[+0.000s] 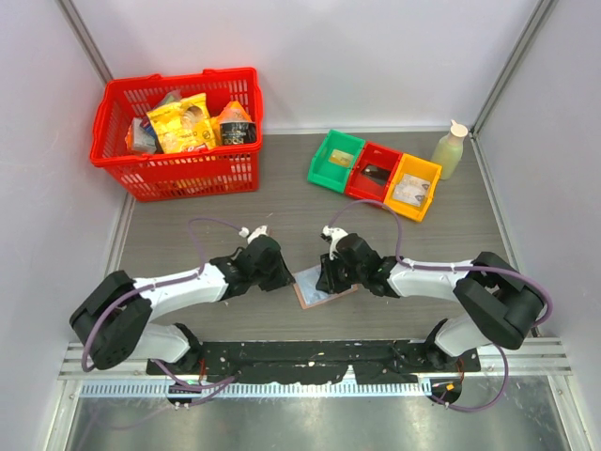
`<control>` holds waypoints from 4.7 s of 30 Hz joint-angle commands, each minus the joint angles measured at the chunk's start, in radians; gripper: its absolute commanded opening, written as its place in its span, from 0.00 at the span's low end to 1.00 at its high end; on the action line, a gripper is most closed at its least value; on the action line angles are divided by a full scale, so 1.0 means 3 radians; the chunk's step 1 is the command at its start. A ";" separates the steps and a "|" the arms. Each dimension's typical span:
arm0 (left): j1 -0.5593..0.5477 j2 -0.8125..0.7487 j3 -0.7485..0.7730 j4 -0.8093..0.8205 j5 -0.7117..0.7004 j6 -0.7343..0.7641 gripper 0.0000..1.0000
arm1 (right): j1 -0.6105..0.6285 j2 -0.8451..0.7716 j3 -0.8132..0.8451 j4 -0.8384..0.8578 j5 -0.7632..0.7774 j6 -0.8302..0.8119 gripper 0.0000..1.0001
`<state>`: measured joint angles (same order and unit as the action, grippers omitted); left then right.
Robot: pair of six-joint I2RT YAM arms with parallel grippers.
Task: Take the credit cards out of the card holder
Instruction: Remove the credit card from the card holder.
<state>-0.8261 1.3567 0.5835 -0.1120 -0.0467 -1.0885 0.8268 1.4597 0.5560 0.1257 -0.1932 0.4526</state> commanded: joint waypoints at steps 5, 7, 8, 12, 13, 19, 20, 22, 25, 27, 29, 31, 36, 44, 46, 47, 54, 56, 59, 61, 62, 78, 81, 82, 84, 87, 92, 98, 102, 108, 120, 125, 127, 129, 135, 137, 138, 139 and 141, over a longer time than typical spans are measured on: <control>-0.0018 -0.0289 0.0085 -0.0062 -0.0218 0.0049 0.28 | -0.0026 0.0064 0.0008 -0.0194 0.0036 0.0036 0.24; -0.0028 -0.0243 0.0044 0.0081 -0.0121 0.0029 0.27 | -0.0026 0.0038 0.0028 -0.0230 0.0051 0.0030 0.22; -0.0048 -0.0212 0.0019 0.0183 -0.0080 0.0003 0.27 | -0.0021 0.0053 0.0033 -0.0230 0.0061 0.0035 0.19; -0.0048 -0.0084 -0.0073 0.0531 0.0002 -0.0099 0.26 | -0.0031 0.0186 0.0033 -0.0199 0.0036 0.0142 0.05; -0.0048 -0.0059 -0.0104 0.0613 0.0007 -0.0135 0.27 | -0.0031 0.0217 0.0033 -0.0199 0.0031 0.0153 0.01; -0.0048 0.0003 -0.0160 0.0854 -0.0059 -0.0232 0.34 | -0.0077 0.0304 -0.0002 -0.0148 -0.0061 0.0209 0.01; -0.0048 0.0008 -0.0155 0.0854 -0.0079 -0.0227 0.38 | -0.0082 0.0304 -0.0002 -0.0143 -0.0062 0.0209 0.01; -0.0054 0.0033 -0.0150 0.0854 -0.0146 -0.0222 0.41 | -0.0092 0.0294 -0.0013 -0.0128 -0.0072 0.0199 0.01; -0.0059 0.0105 -0.0120 0.0844 -0.0187 -0.0201 0.42 | -0.0097 0.0283 -0.0028 -0.0112 -0.0097 0.0209 0.01; -0.0054 0.0156 -0.0094 0.0859 -0.0161 -0.0191 0.42 | -0.0097 0.0278 -0.0028 -0.0097 -0.0108 0.0204 0.01; -0.0054 0.0207 -0.0099 0.0905 -0.0131 -0.0196 0.40 | -0.0097 0.0263 -0.0028 -0.0097 -0.0113 0.0194 0.01; -0.0054 0.0253 -0.0094 0.0951 -0.0095 -0.0196 0.38 | -0.0097 0.0258 -0.0033 -0.0087 -0.0118 0.0194 0.01; -0.0064 0.0259 -0.0094 0.1063 -0.0018 -0.0186 0.35 | -0.0097 0.0253 -0.0033 -0.0076 -0.0128 0.0199 0.00; -0.0120 0.0366 -0.0089 0.1304 0.0140 -0.0253 0.34 | -0.0097 0.0207 -0.0043 0.0016 -0.0184 0.0214 0.01; -0.0140 0.0335 -0.0079 0.1278 0.0120 -0.0237 0.33 | -0.0092 0.0207 -0.0048 0.0021 -0.0184 0.0219 0.01; -0.0151 0.0305 -0.0058 0.1202 0.0085 -0.0217 0.33 | -0.0097 0.0207 -0.0053 0.0021 -0.0179 0.0220 0.01; -0.0176 -0.0017 -0.0017 0.0823 -0.0258 -0.0038 0.36 | -0.0097 0.0196 -0.0064 0.0031 -0.0174 0.0220 0.01; -0.0176 -0.0028 -0.0012 0.0828 -0.0238 -0.0007 0.37 | -0.0092 0.0196 -0.0064 0.0031 -0.0174 0.0220 0.01; -0.0176 0.0028 -0.0007 0.0854 -0.0197 -0.0002 0.37 | -0.0097 0.0191 -0.0059 0.0031 -0.0174 0.0220 0.01; -0.0176 0.0069 -0.0007 0.0839 -0.0217 -0.0012 0.37 | -0.0087 0.0186 -0.0064 0.0031 -0.0174 0.0214 0.01; -0.0176 0.0090 -0.0002 0.0844 -0.0223 -0.0012 0.38 | -0.0097 0.0181 -0.0064 0.0026 -0.0174 0.0219 0.01; -0.0176 0.0177 0.0019 0.0828 -0.0294 -0.0022 0.41 | -0.0097 0.0161 -0.0079 0.0031 -0.0164 0.0225 0.00; -0.0181 0.0222 0.0054 0.0833 -0.0259 -0.0002 0.39 | -0.0097 0.0156 -0.0079 0.0031 -0.0164 0.0225 0.01; -0.0176 0.0238 0.0070 0.0833 -0.0248 0.0003 0.38 | -0.0092 0.0150 -0.0079 0.0031 -0.0164 0.0225 0.01; -0.0181 0.0258 0.0080 0.0859 -0.0213 0.0008 0.37 | -0.0097 0.0145 -0.0084 0.0026 -0.0164 0.0225 0.01; -0.0197 0.0259 0.0075 0.0905 -0.0192 0.0024 0.34 | -0.0092 0.0155 -0.0084 0.0031 -0.0164 0.0225 0.01; -0.0207 0.0320 0.0070 0.0941 -0.0110 -0.0022 0.35 | -0.0097 0.0150 -0.0079 0.0031 -0.0169 0.0225 0.01; -0.0227 0.0412 0.0008 0.1007 -0.0059 -0.0145 0.29 | -0.0097 0.0028 -0.0084 0.0046 -0.0169 0.0194 0.02; -0.0227 0.0371 0.0019 0.0946 -0.0130 -0.0155 0.11 | -0.0097 -0.0125 -0.0069 0.0016 -0.0154 0.0184 0.10; -0.0232 0.0274 0.0095 0.0767 -0.0212 -0.0089 0.00 | -0.0097 -0.0493 -0.0069 -0.0199 0.0106 0.0158 0.29; -0.0253 0.0299 0.0458 0.0685 0.0140 -0.0089 0.03 | -0.0107 -0.1271 -0.0319 -0.0710 0.1216 0.0327 0.40; -0.0345 0.0539 0.0642 0.0802 0.0340 -0.0120 0.13 | -0.0102 -0.1710 -0.0437 -0.0797 0.1528 0.0358 0.41; -0.0401 0.0677 0.0759 0.0838 0.0386 -0.0125 0.17 | -0.0107 -0.1914 -0.0467 -0.0818 0.1585 0.0352 0.41; -0.0457 0.0825 0.0862 0.0874 0.0406 -0.0120 0.19 | -0.0102 -0.2093 -0.0488 -0.0838 0.1600 0.0332 0.41; -0.0519 0.1306 0.1102 0.1017 0.0432 -0.0114 0.28 | -0.0102 -0.2442 -0.0468 -0.0956 0.1539 0.0291 0.42; -0.0524 0.1419 0.1153 0.1099 0.0422 -0.0120 0.30 | -0.0102 -0.2513 -0.0468 -0.0956 0.1447 0.0276 0.43; -0.0524 0.1475 0.1209 0.1099 0.0406 -0.0099 0.30 | -0.0107 -0.2529 -0.0463 -0.0956 0.1422 0.0266 0.43; -0.0524 0.1516 0.1250 0.1094 0.0381 -0.0084 0.31 | -0.0097 -0.2529 -0.0463 -0.0946 0.1361 0.0271 0.43; -0.0514 0.1578 0.1332 0.1099 0.0381 -0.0063 0.32 | -0.0097 -0.2519 -0.0463 -0.0905 0.1243 0.0265 0.43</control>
<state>-0.9817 1.8057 0.9157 0.1661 0.0788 -1.1248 0.7948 0.7128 0.4091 -0.1665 0.2279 0.5335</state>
